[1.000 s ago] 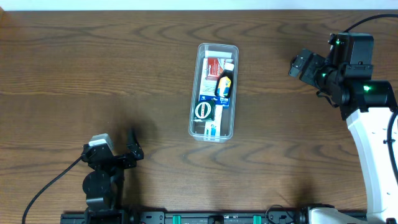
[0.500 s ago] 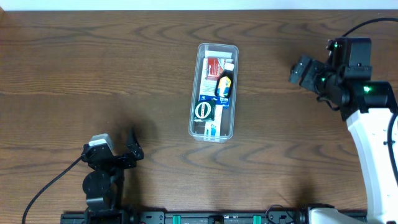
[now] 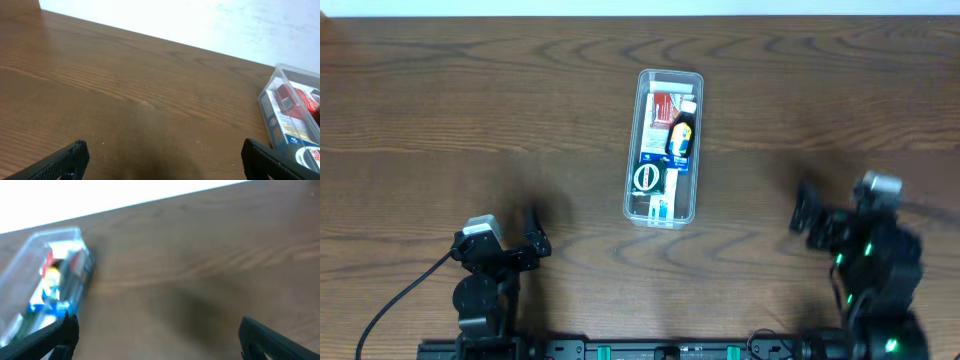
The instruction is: Pack container
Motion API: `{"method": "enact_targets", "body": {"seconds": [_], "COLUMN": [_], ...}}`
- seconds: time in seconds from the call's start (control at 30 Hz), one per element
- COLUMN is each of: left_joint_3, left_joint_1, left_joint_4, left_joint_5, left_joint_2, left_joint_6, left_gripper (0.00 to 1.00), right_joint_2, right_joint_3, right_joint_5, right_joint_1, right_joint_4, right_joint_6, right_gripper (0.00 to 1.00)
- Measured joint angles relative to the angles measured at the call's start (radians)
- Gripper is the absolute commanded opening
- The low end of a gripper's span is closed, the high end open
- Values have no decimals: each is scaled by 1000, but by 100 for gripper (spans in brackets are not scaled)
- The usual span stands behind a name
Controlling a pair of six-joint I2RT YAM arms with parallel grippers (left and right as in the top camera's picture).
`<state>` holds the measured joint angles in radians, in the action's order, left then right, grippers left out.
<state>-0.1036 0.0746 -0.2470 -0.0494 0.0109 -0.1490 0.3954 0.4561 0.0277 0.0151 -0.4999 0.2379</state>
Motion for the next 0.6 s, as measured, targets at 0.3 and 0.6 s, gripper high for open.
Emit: {"method": "enact_targets", "body": {"seconds": [0.3, 0.6], "left_joint_3": [0, 0], "left_joint_1": [0, 0], "left_joint_4": [0, 0], "left_joint_5": [0, 0], "left_joint_2": [0, 0], "left_joint_6": [0, 0], "left_gripper": [98, 98], "right_joint_2": [-318, -383], "right_joint_3": [-204, -318], "right_joint_5": [10, 15], "right_joint_1": [0, 0], "right_joint_4": [5, 14], "right_joint_6": [-21, -49], "right_gripper": [99, 99]}}
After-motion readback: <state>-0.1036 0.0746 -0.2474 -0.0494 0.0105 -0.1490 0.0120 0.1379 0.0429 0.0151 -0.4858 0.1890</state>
